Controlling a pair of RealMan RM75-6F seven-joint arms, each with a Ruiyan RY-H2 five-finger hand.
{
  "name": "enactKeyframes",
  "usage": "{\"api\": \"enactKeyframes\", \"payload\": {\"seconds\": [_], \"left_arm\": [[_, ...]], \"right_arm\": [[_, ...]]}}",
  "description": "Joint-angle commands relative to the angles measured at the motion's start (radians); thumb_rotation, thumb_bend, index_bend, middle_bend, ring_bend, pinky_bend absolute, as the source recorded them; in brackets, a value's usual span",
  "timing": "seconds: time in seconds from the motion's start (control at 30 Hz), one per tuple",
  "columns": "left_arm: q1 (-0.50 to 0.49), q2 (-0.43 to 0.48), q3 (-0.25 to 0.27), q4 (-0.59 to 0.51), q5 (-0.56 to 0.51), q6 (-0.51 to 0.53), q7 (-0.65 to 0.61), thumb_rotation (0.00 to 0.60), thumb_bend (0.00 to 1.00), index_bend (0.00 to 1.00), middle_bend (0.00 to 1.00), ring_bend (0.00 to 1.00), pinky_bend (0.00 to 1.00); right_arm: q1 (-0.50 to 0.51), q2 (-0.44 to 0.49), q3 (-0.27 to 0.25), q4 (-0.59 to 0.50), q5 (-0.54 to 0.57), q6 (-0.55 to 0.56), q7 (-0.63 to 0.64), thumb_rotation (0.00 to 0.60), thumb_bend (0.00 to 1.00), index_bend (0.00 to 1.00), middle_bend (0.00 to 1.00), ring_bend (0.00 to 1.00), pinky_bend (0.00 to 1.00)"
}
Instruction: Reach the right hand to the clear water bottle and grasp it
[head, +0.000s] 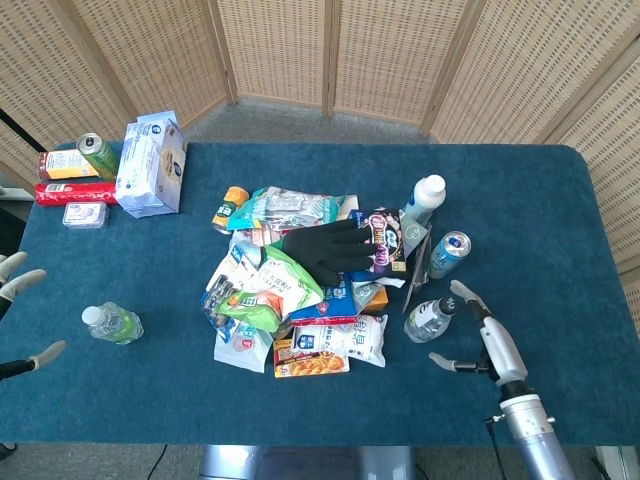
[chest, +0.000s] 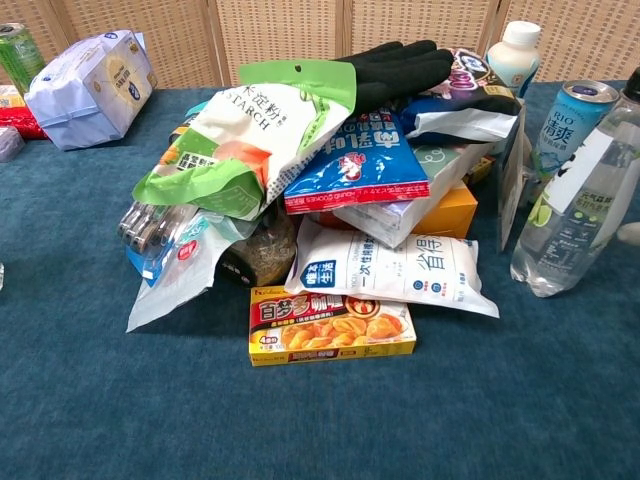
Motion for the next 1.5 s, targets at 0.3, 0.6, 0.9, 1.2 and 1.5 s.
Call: {"api": "enactKeyframes", "payload": {"seconds": [0.3,0.6,0.9,1.2,1.5], "left_arm": [[-0.001,0.002,-0.006,0.004,-0.018,-0.008,-0.006,0.6,0.0,0.21,0.0,0.0,0.0],[-0.006,-0.005,-0.009,0.003,-0.031,-0.025,0.004,0.6,0.0,0.21,0.0,0.0,0.0],[-0.005,-0.005,-0.01,0.002,-0.034,-0.027,0.005,0.6,0.0,0.21,0.0,0.0,0.0],[0.001,0.003,-0.01,-0.003,-0.022,-0.012,-0.016,0.6,0.0,0.21,0.0,0.0,0.0],[0.014,0.014,-0.002,-0.01,0.006,0.014,-0.031,0.6,0.0,0.21,0.0,0.0,0.0]], "right_arm": [[0.024,-0.169,0.027,0.127,0.057,0.016,-0.036,0.6,0.0,0.0,0.0,0.0,0.0],[0.021,-0.268,0.052,0.222,0.05,0.058,0.042,0.6,0.0,0.35,0.64,0.49,0.66],[0.003,-0.286,0.069,0.241,0.047,0.107,0.049,0.6,0.0,0.68,0.97,0.79,0.75],[-0.014,-0.169,0.117,0.081,0.005,0.184,-0.001,0.6,0.0,0.7,0.98,0.81,0.76],[0.001,-0.073,0.186,-0.087,0.02,0.213,-0.106,0.6,0.0,0.69,0.98,0.81,0.76]]}}
